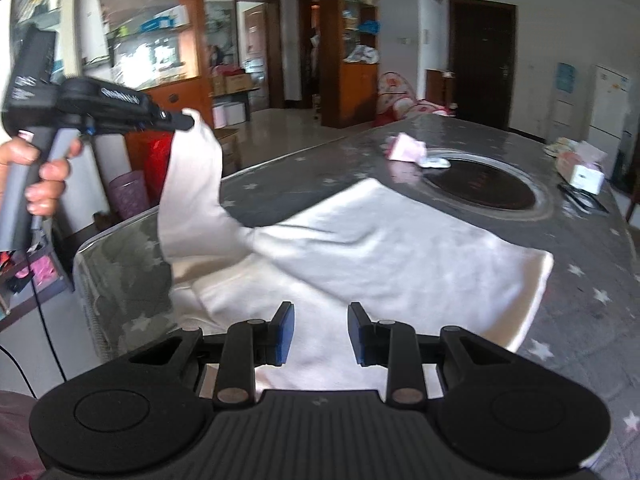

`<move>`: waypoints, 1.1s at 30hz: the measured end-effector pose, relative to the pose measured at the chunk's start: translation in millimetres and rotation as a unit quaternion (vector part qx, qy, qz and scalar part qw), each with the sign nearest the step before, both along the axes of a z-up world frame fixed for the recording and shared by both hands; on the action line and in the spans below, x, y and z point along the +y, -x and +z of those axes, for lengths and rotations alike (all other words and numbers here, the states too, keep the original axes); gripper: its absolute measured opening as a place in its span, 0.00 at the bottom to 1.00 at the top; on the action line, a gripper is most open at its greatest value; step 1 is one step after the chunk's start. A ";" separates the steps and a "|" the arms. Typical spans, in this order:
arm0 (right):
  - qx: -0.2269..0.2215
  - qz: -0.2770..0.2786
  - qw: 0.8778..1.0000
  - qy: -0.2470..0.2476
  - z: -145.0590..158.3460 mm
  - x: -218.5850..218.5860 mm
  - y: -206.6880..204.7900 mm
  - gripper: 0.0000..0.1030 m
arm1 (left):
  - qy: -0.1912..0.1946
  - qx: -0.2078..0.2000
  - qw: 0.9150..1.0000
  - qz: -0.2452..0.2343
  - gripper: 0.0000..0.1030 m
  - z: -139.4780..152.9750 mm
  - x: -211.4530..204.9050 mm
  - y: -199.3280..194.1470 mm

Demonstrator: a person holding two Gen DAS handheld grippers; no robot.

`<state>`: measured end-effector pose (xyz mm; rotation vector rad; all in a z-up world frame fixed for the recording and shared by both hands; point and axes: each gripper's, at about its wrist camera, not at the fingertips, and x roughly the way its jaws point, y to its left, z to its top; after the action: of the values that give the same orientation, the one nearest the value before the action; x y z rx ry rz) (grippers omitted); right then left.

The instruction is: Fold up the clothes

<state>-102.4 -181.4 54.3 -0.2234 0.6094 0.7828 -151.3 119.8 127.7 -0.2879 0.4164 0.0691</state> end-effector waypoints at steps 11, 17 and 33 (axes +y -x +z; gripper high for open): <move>0.002 -0.084 0.996 -0.011 -2.7 -57.6 -3.1 0.28 | -0.008 -0.005 0.981 -0.193 0.07 1.7 -116.4 -16.7; 0.006 -0.112 0.994 -0.015 -2.4 -77.2 -3.2 0.28 | -0.016 0.030 0.965 -0.260 0.08 -25.4 -155.3 -25.0; 0.027 -0.083 0.996 -0.014 -10.5 -59.0 -2.0 0.28 | -0.077 0.078 0.967 -0.228 0.41 -63.9 -111.3 -11.5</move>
<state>-100.4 -240.4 43.8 -0.1244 0.6591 0.6388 -139.9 8.5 63.8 -0.0270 0.6217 -0.3287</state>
